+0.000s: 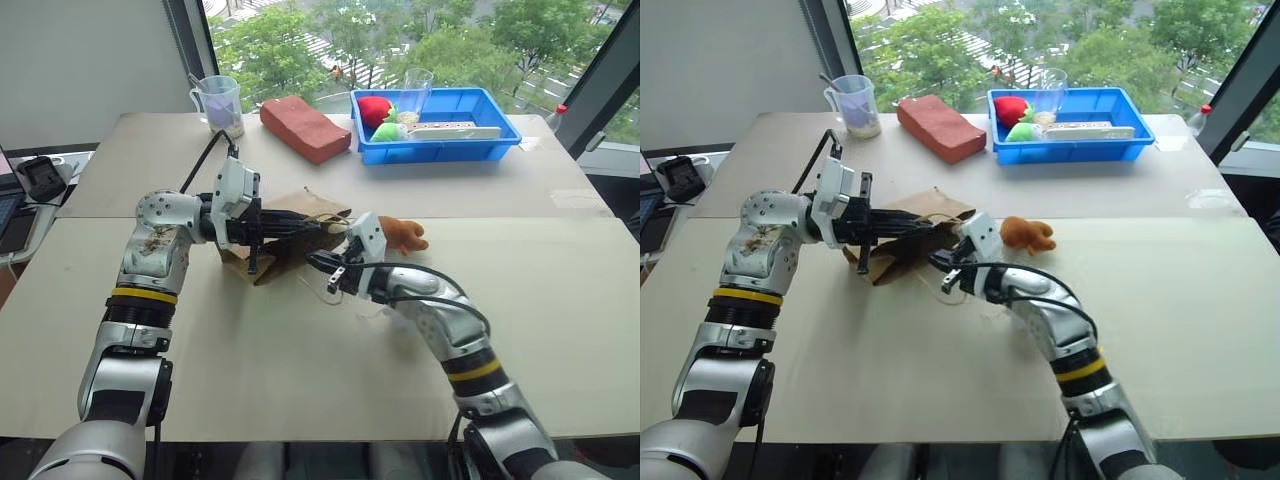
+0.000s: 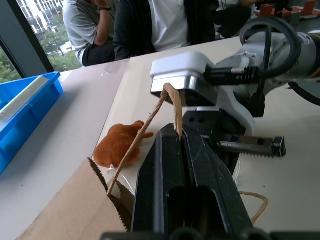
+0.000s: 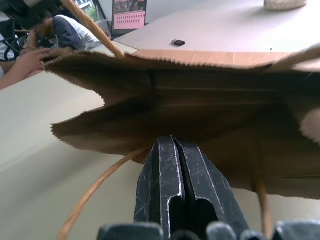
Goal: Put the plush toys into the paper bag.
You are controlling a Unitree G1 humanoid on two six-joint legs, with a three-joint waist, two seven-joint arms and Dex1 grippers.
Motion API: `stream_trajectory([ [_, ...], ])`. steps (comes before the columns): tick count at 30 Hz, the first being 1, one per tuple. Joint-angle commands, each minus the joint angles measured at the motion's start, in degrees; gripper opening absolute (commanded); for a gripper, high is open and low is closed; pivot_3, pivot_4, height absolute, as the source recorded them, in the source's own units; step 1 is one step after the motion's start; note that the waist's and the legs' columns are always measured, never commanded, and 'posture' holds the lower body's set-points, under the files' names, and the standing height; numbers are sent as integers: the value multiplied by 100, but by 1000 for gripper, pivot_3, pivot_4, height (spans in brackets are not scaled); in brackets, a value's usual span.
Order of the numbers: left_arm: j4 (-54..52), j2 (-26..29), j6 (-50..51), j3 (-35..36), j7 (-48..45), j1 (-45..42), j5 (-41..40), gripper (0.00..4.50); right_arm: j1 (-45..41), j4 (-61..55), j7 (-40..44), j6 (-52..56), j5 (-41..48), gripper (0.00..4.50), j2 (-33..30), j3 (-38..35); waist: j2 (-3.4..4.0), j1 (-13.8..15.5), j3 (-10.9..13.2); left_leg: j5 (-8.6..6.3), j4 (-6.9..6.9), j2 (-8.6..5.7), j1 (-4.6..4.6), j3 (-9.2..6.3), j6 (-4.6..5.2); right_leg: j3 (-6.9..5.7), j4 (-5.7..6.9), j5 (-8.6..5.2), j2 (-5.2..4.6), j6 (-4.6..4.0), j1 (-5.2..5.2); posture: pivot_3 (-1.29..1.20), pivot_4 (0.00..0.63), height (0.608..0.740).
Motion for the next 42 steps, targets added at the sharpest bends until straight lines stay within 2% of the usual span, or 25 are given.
stream_trajectory([
  [1, -321, 49, 62, 128, 125, 42, -120, 0, -192, 675, -76, -461, -375, 61, 338, 113, 1, -23, 0, 1, -2, 0, 1, 0, -1, 0, 0, 0, 0, 0, -1, 0, 150, 740],
  [4, -457, 57, 89, 221, 389, 111, -96, 0, -317, 1315, -461, -425, -904, 61, 563, 331, 2, -87, -1, 3, -4, 0, 3, -1, -6, 0, 5, 0, 0, 0, -1, 0, 150, 740],
  [9, -342, 73, -63, 398, 1050, 36, 123, 0, -330, 1604, -531, -321, -1308, 61, 635, 464, 2, -128, -2, 0, -6, 0, 19, -5, 0, 1, 10, 0, 1, 0, 5, 0, 150, 740],
  [19, -295, -80, -176, 1186, 3145, -1107, 184, 0, -633, 1991, -666, -229, -1611, 61, 702, 312, 2, -112, -3, 3, -5, -1, 42, -8, -5, 3, 10, 0, 2, 0, 16, 0, 150, 740],
  [23, -486, -227, -228, 1351, 3707, -1283, 160, 0, -697, 2217, -708, -341, -1721, 61, 734, 280, 3, -113, -5, 3, -18, -1, 42, -9, -5, 3, 42, 0, 2, 0, 10, 0, 150, 740],
  [28, -1036, -264, 50, 1168, 3673, -828, 74, 0, -882, 2361, -785, -484, -1699, 61, 795, 146, 3, -133, -5, 4, -18, -1, 35, -9, -6, 3, 49, 0, 1, 0, -2, 0, 150, 740],
  [34, -1730, -60, 345, 685, 3012, 164, 57, 0, -1035, 1808, -475, -404, -1434, 61, 795, -76, 4, -115, -5, 3, -21, -1, 33, -8, -6, 5, 48, 0, 2, 0, -3, 0, 150, 740],
  [37, -1659, -68, 346, 483, 2757, 301, 97, 0, -1032, 1504, -46, -332, -1347, 61, 656, -2, 4, -112, -4, 4, -21, -2, 23, -11, -7, 2, 45, 0, 2, 0, -9, 0, 150, 740],
  [42, -1298, -102, 141, 403, 2469, 329, 140, 0, -911, 617, 211, 104, -1043, 61, 567, -165, 4, -124, -4, 3, -25, -1, 25, -10, -6, 1, 44, 0, 2, 0, -11, 0, 150, 740],
])
